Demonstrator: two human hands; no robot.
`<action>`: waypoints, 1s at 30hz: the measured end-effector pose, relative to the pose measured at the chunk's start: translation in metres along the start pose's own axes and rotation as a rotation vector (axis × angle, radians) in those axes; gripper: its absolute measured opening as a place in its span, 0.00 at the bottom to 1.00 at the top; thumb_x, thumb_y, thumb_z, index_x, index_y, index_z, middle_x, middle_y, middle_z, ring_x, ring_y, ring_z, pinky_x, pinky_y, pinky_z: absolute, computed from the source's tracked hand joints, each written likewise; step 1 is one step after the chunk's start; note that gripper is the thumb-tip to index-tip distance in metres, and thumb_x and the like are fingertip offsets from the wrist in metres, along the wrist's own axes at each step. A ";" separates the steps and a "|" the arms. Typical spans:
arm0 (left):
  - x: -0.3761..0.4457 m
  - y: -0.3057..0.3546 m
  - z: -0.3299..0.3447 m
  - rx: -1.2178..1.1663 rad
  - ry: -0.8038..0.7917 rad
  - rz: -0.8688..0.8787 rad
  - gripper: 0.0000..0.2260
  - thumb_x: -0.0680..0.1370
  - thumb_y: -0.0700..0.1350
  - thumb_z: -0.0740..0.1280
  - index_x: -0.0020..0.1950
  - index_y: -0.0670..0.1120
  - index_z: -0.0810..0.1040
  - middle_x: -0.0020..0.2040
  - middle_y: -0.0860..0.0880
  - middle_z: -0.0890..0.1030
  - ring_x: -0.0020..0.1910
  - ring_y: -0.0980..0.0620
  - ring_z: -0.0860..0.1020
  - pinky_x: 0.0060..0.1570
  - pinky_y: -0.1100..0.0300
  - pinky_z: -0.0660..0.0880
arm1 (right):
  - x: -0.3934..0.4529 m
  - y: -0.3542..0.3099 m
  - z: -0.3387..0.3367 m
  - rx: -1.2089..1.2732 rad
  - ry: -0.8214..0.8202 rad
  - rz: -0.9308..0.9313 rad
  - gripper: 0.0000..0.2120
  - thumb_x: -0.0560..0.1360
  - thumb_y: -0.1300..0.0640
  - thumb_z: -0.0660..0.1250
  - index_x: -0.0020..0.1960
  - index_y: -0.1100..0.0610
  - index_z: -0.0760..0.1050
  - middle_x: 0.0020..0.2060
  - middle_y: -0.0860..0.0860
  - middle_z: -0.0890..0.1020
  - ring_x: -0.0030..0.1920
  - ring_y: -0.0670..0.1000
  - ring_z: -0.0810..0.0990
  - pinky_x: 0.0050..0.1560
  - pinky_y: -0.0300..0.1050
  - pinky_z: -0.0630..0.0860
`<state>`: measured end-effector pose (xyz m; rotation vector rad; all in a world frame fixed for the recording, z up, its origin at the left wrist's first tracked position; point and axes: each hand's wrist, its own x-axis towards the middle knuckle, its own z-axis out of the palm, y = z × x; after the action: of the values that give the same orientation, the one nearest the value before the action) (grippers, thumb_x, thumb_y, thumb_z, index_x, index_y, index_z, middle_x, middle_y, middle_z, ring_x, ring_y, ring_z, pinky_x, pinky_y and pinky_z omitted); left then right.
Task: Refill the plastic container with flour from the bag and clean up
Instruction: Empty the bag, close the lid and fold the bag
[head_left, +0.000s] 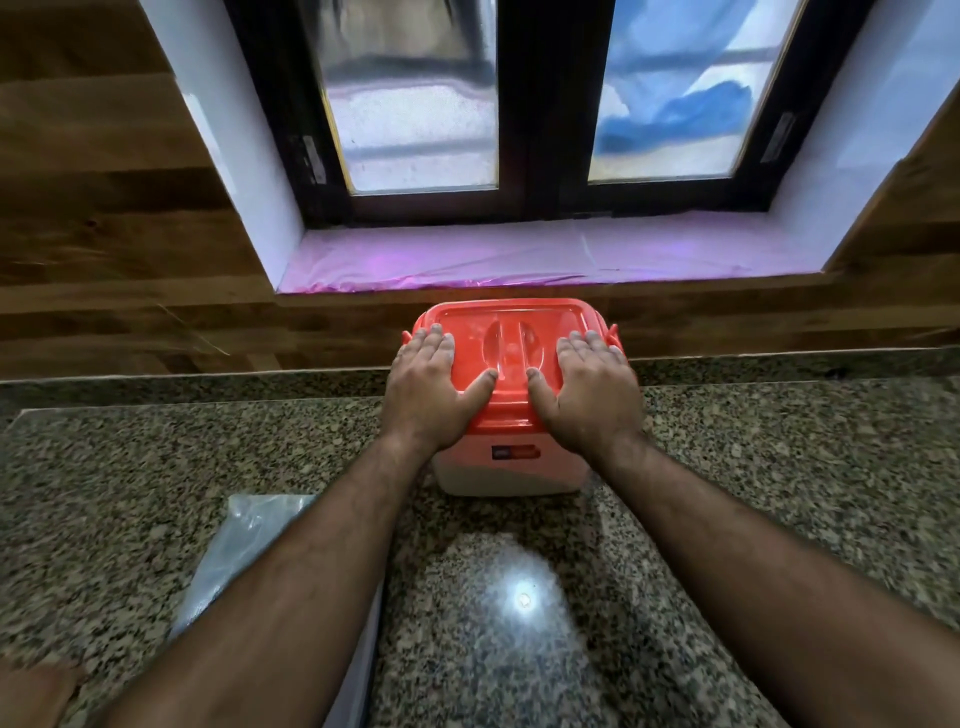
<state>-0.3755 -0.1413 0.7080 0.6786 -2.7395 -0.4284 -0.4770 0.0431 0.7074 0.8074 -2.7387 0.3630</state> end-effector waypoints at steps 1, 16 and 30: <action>0.007 0.000 0.001 0.003 -0.003 -0.003 0.44 0.80 0.73 0.56 0.85 0.42 0.67 0.86 0.42 0.65 0.86 0.44 0.60 0.86 0.46 0.55 | 0.007 0.000 0.002 0.002 -0.005 0.000 0.38 0.81 0.33 0.52 0.76 0.61 0.75 0.75 0.60 0.77 0.79 0.60 0.71 0.80 0.59 0.66; -0.024 -0.016 0.009 -0.143 -0.056 -0.050 0.36 0.88 0.64 0.49 0.89 0.44 0.46 0.90 0.45 0.46 0.89 0.47 0.44 0.86 0.42 0.46 | -0.044 -0.010 0.032 0.135 0.053 -0.067 0.48 0.84 0.31 0.52 0.86 0.64 0.40 0.86 0.63 0.38 0.86 0.60 0.38 0.84 0.61 0.37; -0.199 -0.255 -0.013 -0.176 -0.308 -0.693 0.25 0.82 0.50 0.72 0.76 0.42 0.77 0.72 0.41 0.82 0.70 0.40 0.80 0.67 0.53 0.76 | -0.189 -0.192 0.148 0.372 -0.700 0.010 0.36 0.71 0.37 0.69 0.72 0.57 0.72 0.69 0.57 0.77 0.70 0.62 0.76 0.69 0.53 0.76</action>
<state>-0.0991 -0.2618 0.5904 1.6251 -2.6059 -0.9763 -0.2425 -0.0661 0.5404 1.1998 -3.3706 0.7240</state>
